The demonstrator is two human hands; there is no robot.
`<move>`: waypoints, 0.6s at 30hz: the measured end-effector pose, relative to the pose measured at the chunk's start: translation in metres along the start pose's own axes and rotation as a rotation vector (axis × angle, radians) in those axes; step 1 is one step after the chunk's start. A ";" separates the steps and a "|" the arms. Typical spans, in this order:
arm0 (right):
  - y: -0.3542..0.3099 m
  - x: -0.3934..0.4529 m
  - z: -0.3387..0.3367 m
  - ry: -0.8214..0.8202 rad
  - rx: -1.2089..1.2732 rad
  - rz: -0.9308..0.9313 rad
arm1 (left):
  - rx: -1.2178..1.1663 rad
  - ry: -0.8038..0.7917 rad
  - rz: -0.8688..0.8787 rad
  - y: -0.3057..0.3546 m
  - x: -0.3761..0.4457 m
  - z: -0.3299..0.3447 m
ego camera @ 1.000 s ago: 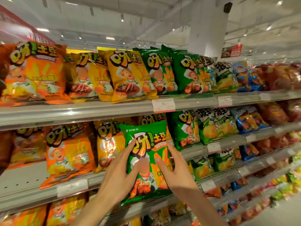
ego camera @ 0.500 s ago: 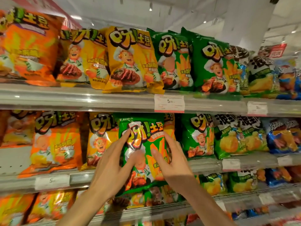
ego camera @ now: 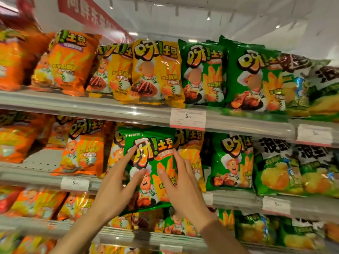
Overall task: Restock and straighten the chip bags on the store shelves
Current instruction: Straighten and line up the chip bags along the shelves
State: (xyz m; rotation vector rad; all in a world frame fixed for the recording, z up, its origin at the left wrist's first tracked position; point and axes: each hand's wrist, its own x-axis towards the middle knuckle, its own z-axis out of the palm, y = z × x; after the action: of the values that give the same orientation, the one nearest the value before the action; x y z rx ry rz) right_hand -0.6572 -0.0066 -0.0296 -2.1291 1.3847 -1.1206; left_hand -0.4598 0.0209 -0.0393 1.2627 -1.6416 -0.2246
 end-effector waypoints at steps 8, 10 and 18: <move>0.008 0.021 -0.020 0.321 -0.325 -0.011 | 0.044 -0.002 -0.050 0.007 -0.006 -0.001; 0.014 0.035 -0.024 0.309 -0.333 0.116 | 0.037 0.003 -0.032 0.006 -0.005 -0.004; 0.028 0.055 -0.030 0.130 -0.112 0.396 | 0.018 -0.012 -0.044 0.004 -0.005 -0.014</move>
State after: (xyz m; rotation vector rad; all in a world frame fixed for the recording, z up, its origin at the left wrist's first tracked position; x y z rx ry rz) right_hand -0.6859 -0.0642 -0.0062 -1.7640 1.8652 -1.0540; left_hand -0.4510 0.0320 -0.0329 1.3140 -1.6304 -0.2456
